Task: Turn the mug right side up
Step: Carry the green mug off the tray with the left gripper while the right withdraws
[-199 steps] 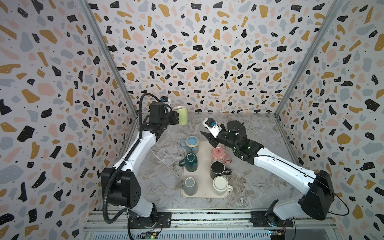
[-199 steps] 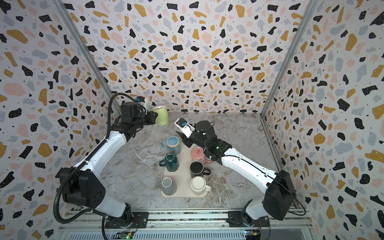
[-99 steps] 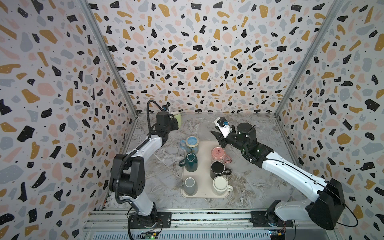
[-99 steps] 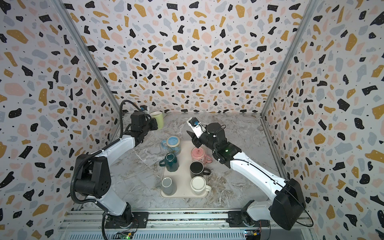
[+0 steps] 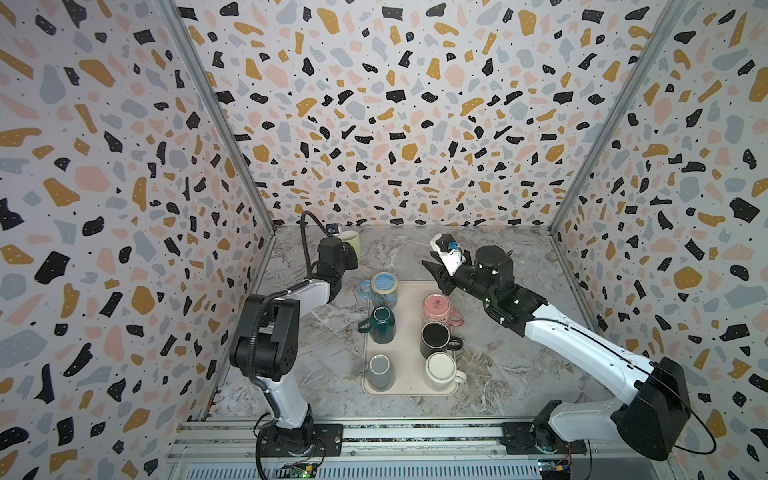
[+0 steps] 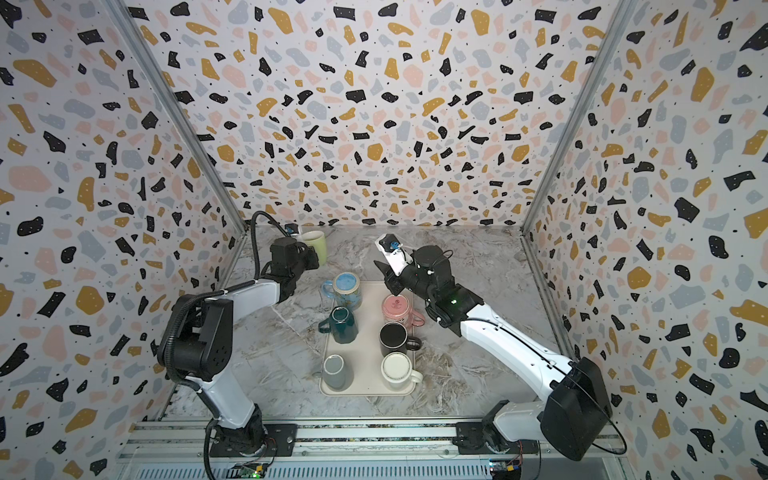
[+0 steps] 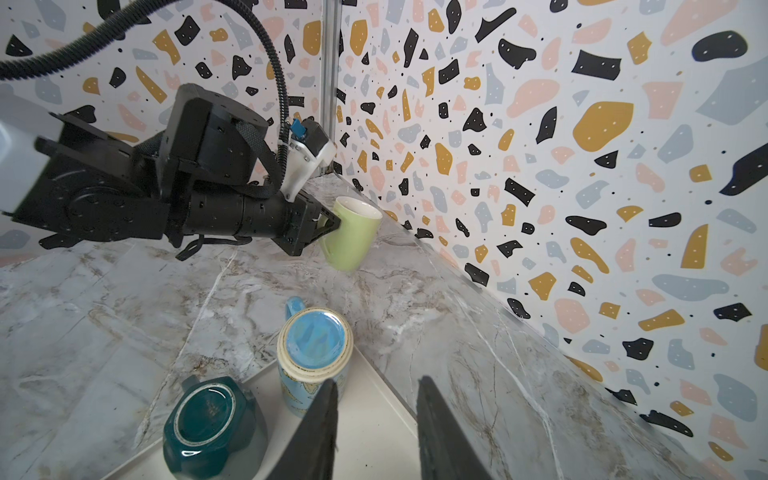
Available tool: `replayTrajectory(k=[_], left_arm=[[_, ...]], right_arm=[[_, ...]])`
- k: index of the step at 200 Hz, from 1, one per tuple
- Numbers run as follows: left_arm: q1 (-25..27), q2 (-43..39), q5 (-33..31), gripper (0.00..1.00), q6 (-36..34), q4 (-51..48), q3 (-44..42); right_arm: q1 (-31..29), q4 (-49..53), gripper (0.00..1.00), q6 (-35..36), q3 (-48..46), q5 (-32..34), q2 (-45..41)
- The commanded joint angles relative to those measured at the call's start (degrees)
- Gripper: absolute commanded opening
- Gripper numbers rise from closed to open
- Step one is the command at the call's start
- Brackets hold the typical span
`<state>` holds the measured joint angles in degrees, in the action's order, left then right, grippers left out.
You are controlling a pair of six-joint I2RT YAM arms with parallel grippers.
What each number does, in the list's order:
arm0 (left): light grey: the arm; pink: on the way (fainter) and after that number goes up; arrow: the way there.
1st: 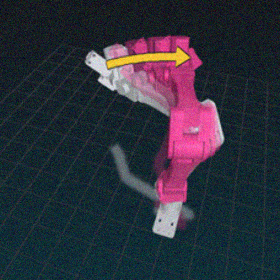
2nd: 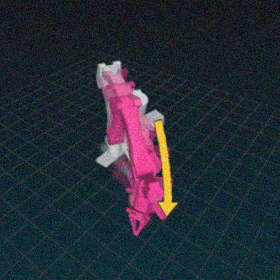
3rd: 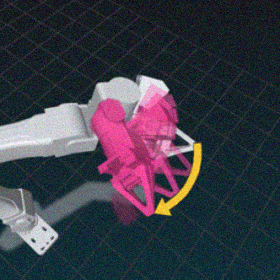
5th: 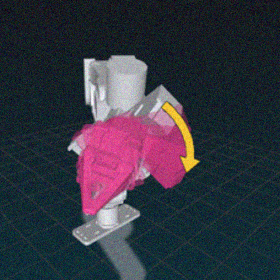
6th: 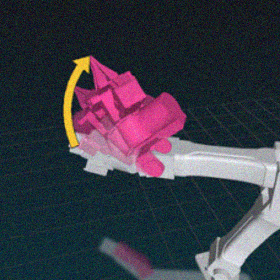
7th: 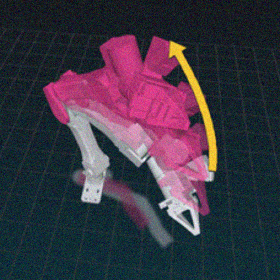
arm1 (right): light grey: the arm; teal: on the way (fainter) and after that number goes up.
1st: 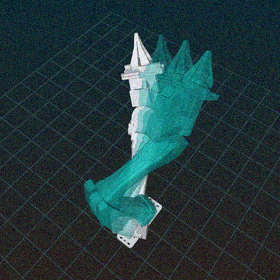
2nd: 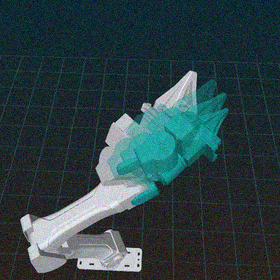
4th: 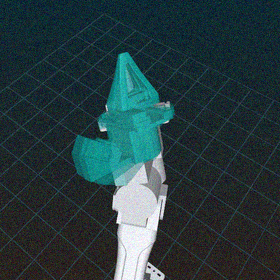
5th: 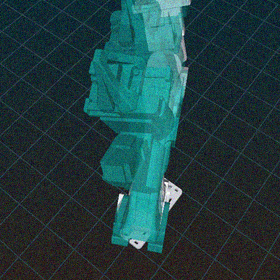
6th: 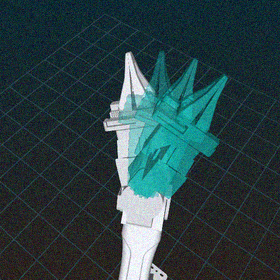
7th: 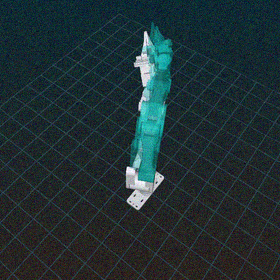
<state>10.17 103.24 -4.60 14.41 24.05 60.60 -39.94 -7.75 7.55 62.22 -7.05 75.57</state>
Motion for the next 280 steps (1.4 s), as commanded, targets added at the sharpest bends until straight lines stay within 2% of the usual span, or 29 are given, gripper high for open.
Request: replayTrajectory(k=[1, 83, 156, 208, 262, 280], left_arm=[[0.06, 1.19, -0.85, 0.0, 0.35, 11.31, 2.44], [0.11, 5.31, -1.9, 0.0, 0.22, 17.5, 1.24], [0.06, 8.71, -1.41, 0.0, -2.55, 14.4, 5.01], [0.12, 8.04, -1.31, 0.0, -1.57, 14.66, 2.36], [0.17, 8.29, -1.11, 0.0, -1.52, 11.74, 3.47], [0.18, 8.16, -1.07, 0.05, -1.45, 11.27, 3.33]], right_arm=[[0.3, -1.48, 0.34, -0.87, -0.27, 0.04, -1.22], [0.39, -1.72, 0.34, -1.0, -0.87, 0.55, -1.41], [0.37, -1.81, 0.33, -1.07, -1.1, 1.03, -1.46], [0.48, -2.23, 0.33, -1.39, -1.37, 0.9, -1.28], [0.45, -2.44, 0.33, -1.51, -1.66, 0.99, -1.54], [0.48, -2.52, 0.33, -1.59, -1.75, 0.98, -1.67]])
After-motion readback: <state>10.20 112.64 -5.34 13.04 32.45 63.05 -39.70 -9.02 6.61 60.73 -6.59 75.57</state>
